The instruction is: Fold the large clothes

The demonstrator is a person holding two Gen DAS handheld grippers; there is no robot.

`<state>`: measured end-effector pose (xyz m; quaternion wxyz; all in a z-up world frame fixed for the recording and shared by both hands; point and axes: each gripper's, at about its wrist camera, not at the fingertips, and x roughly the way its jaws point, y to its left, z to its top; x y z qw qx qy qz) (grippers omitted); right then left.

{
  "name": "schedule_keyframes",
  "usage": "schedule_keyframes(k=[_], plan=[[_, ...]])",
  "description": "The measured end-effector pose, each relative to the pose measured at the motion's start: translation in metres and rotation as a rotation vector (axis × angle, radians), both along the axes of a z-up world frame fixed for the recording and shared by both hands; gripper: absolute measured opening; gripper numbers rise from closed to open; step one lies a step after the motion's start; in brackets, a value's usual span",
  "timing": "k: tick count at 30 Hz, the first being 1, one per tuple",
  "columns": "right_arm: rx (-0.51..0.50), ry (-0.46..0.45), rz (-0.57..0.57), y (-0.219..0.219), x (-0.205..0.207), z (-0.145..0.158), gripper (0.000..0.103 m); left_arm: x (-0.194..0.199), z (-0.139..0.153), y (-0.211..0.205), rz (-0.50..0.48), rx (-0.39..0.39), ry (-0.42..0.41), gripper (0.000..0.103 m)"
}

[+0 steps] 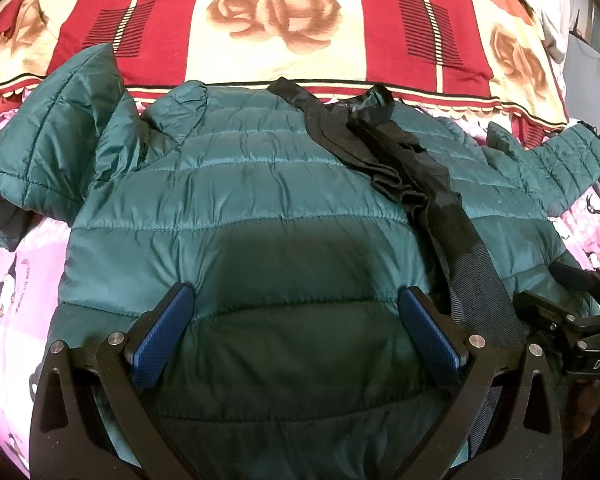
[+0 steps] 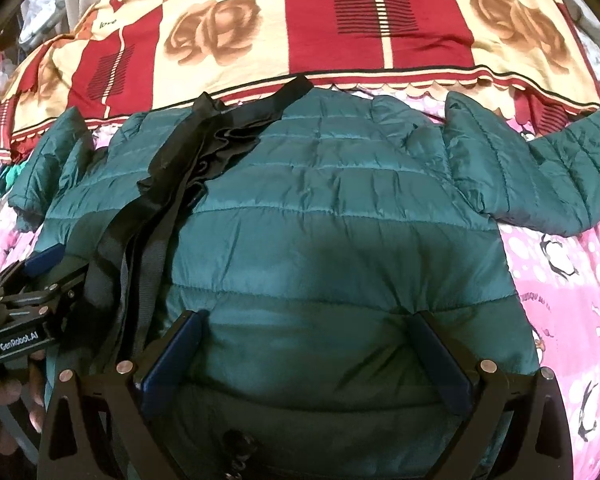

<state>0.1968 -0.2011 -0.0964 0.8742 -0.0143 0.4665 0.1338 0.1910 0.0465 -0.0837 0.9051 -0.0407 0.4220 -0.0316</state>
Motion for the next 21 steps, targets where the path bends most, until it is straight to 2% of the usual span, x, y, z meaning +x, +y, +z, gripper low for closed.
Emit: schedule_keyframes(k=[8,11,13,15,18,21], plan=[[-0.065,-0.028,0.028,0.006,-0.004,-0.002,0.103,-0.002,0.003,0.000,-0.005,0.005,-0.001,0.103],[-0.059,-0.038,0.036,0.005,-0.004,-0.003,0.103,-0.010,0.014,0.009,-0.014,-0.038,-0.040,0.103],[-0.054,-0.032,0.046,0.004,-0.003,0.001,0.102,-0.021,0.028,0.021,-0.006,-0.040,-0.079,0.103],[-0.048,-0.067,0.029,-0.001,-0.006,0.011,0.097,-0.033,0.045,0.040,-0.005,-0.054,-0.117,0.103],[-0.052,-0.122,-0.026,-0.013,-0.011,0.022,0.097,-0.049,0.068,0.079,0.043,-0.044,-0.160,0.103],[-0.019,-0.062,-0.061,-0.024,-0.007,0.014,0.097,-0.054,0.075,0.133,0.127,-0.032,-0.145,0.103]])
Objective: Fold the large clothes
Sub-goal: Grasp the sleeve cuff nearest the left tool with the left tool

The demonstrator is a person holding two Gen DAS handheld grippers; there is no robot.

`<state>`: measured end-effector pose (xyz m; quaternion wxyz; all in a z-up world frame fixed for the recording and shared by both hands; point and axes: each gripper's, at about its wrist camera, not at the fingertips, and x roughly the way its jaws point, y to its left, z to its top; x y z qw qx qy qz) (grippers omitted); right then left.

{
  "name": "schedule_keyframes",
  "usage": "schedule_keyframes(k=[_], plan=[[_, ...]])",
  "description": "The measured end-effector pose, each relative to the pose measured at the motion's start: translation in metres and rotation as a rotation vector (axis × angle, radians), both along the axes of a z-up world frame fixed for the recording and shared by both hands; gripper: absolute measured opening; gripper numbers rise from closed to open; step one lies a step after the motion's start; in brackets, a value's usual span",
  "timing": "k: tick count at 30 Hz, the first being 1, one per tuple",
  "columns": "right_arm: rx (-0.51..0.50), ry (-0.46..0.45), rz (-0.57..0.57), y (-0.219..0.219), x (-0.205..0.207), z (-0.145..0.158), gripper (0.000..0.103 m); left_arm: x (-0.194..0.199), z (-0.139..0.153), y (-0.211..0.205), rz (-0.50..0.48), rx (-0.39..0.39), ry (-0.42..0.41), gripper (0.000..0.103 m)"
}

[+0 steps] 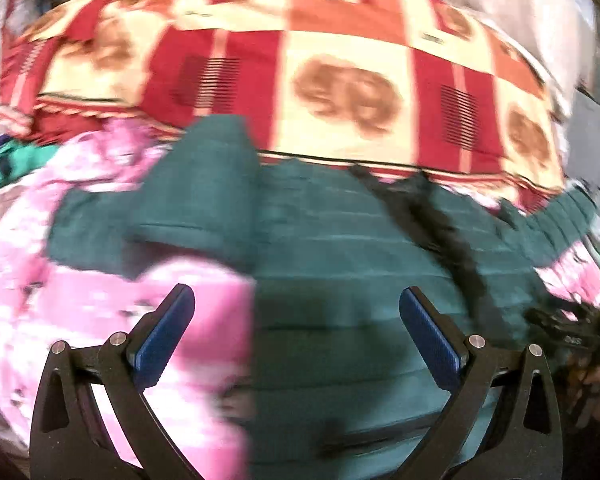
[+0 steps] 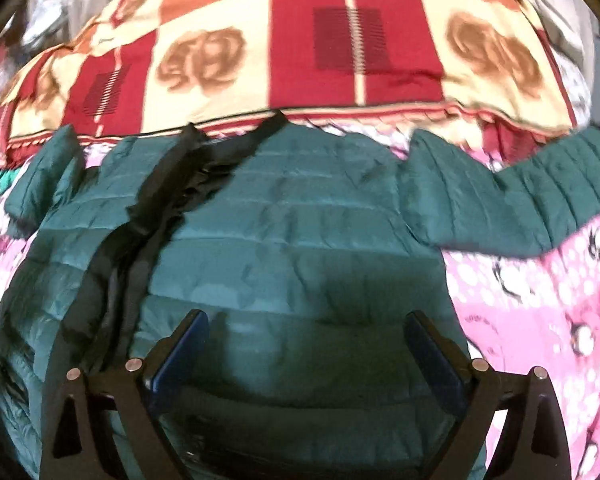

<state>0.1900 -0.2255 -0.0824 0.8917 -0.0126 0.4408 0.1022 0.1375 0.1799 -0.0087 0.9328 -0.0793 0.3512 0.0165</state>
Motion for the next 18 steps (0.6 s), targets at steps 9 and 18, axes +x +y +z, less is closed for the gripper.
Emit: schedule_keyframes(k=[9,18], plan=[[-0.067,-0.023,0.016,0.014,-0.009,-0.013,0.098,-0.005,-0.007,0.172,0.332,-0.234,-0.050,0.103],[-0.069,-0.027,0.016,0.014,-0.007,-0.016,0.102,0.029,-0.082,0.246,0.566,-0.635,0.036,0.100]])
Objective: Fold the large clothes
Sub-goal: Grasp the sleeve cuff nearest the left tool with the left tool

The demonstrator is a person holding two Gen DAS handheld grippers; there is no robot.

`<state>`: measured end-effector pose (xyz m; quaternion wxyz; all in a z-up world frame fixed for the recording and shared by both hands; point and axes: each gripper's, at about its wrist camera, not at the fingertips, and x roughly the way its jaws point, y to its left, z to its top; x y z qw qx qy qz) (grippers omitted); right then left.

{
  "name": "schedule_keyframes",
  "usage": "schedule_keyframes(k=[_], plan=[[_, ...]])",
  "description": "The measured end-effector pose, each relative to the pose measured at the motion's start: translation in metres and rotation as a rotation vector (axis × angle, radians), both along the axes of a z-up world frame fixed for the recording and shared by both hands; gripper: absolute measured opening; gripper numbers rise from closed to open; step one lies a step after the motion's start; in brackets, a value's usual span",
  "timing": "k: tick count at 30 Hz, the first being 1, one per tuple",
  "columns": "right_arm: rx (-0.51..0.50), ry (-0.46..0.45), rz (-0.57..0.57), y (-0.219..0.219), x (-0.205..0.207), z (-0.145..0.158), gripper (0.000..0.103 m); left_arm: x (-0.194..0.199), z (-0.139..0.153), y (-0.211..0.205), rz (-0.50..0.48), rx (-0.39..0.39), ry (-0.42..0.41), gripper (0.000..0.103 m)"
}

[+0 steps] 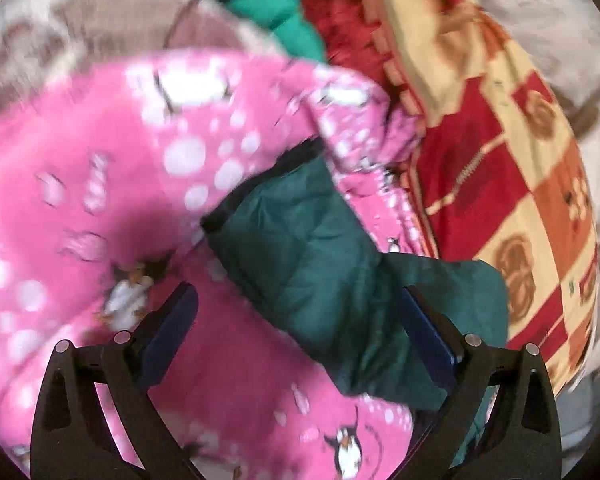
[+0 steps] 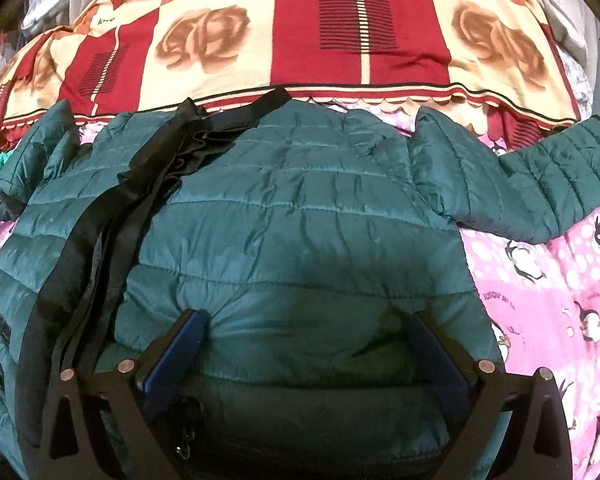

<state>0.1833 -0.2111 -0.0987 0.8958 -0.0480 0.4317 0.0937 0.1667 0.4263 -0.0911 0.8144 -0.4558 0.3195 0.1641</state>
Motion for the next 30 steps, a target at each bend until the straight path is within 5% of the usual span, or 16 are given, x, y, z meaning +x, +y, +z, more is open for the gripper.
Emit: schedule_keyframes(k=[2,8,10,11,12,17,24,30], plan=[[0.004,0.001,0.001,0.000,0.001,0.000,0.102,0.011,-0.012,0.003,0.001,-0.039,0.003,0.100],[0.016,0.000,0.006,0.000,0.002,-0.002,0.102,0.032,-0.017,0.013,0.040,0.005,-0.008,0.100],[0.017,0.000,0.008,0.001,0.003,-0.003,0.103,0.039,-0.016,0.010,0.036,0.026,0.017,0.075],[0.017,0.001,0.008,0.001,0.004,-0.003,0.103,0.041,-0.017,0.010,0.035,0.027,0.045,0.040],[0.015,0.002,0.008,0.002,0.004,-0.003,0.103,0.039,-0.020,0.013,0.038,0.022,0.059,0.018],[0.011,0.002,0.007,0.002,0.004,-0.003,0.103,0.024,0.001,0.007,0.071,0.098,0.036,0.013],[0.014,0.030,0.020,0.001,0.004,0.000,0.102,-0.020,0.097,0.011,0.212,0.339,-0.014,0.013],[0.045,0.037,0.029,-0.009,-0.004,0.014,0.102,-0.052,0.149,0.036,0.302,0.421,-0.026,0.013]])
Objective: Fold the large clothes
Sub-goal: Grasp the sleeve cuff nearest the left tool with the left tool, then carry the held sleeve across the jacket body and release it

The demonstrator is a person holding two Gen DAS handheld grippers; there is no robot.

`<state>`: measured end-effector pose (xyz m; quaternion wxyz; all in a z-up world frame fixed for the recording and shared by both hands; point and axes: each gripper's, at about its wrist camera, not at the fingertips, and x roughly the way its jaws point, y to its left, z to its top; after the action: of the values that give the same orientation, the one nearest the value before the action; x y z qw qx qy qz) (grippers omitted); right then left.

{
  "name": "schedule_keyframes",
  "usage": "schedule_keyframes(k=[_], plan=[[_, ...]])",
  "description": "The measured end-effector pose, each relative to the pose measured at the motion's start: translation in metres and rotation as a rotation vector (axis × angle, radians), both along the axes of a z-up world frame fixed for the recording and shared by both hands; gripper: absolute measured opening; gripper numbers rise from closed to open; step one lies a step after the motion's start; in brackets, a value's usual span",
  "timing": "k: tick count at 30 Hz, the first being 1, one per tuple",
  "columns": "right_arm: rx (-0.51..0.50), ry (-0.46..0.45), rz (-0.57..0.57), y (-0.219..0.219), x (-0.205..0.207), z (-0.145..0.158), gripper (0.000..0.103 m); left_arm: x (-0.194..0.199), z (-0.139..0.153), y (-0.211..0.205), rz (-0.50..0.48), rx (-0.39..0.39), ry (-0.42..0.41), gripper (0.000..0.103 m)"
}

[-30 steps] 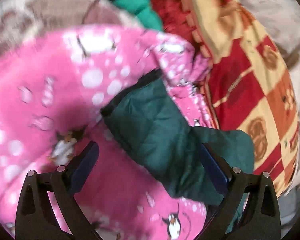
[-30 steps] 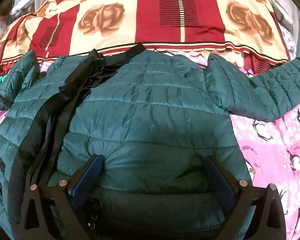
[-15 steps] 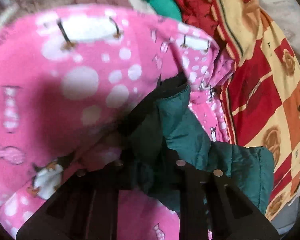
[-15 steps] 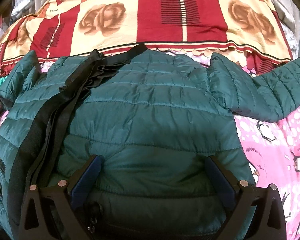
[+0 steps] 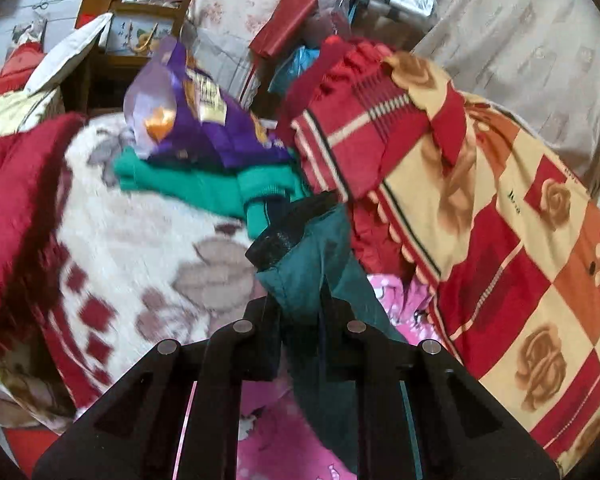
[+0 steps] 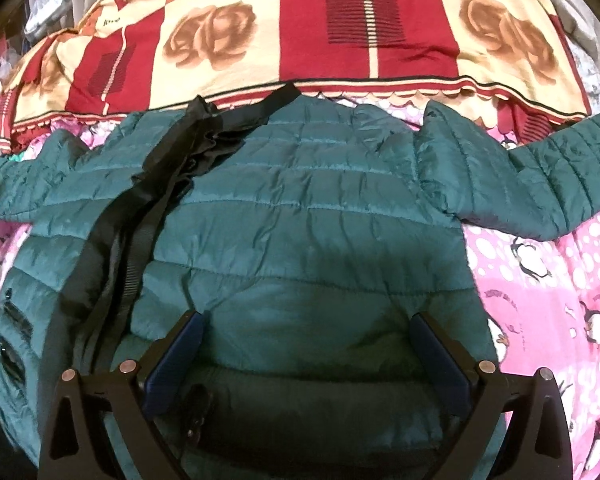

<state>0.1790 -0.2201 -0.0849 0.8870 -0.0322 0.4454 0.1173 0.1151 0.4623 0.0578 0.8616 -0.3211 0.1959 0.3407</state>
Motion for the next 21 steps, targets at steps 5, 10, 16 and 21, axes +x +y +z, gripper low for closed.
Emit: schedule_keyframes(k=[5,10,16,21], plan=[[-0.018,-0.051,-0.012,-0.008,-0.009,0.012,0.102,0.006,0.019,-0.028,-0.085,0.053,-0.014,0.013],[-0.013,-0.057,-0.057,-0.024,-0.012,0.020,0.102,0.055,0.017,-0.100,-0.319,0.038,-0.028,0.013],[-0.002,-0.055,-0.068,-0.033,-0.017,0.027,0.102,0.112,-0.027,-0.216,-0.547,-0.079,-0.009,0.013],[-0.018,-0.025,-0.044,-0.033,-0.020,0.022,0.102,0.148,-0.067,-0.325,-0.731,-0.118,0.056,0.013]])
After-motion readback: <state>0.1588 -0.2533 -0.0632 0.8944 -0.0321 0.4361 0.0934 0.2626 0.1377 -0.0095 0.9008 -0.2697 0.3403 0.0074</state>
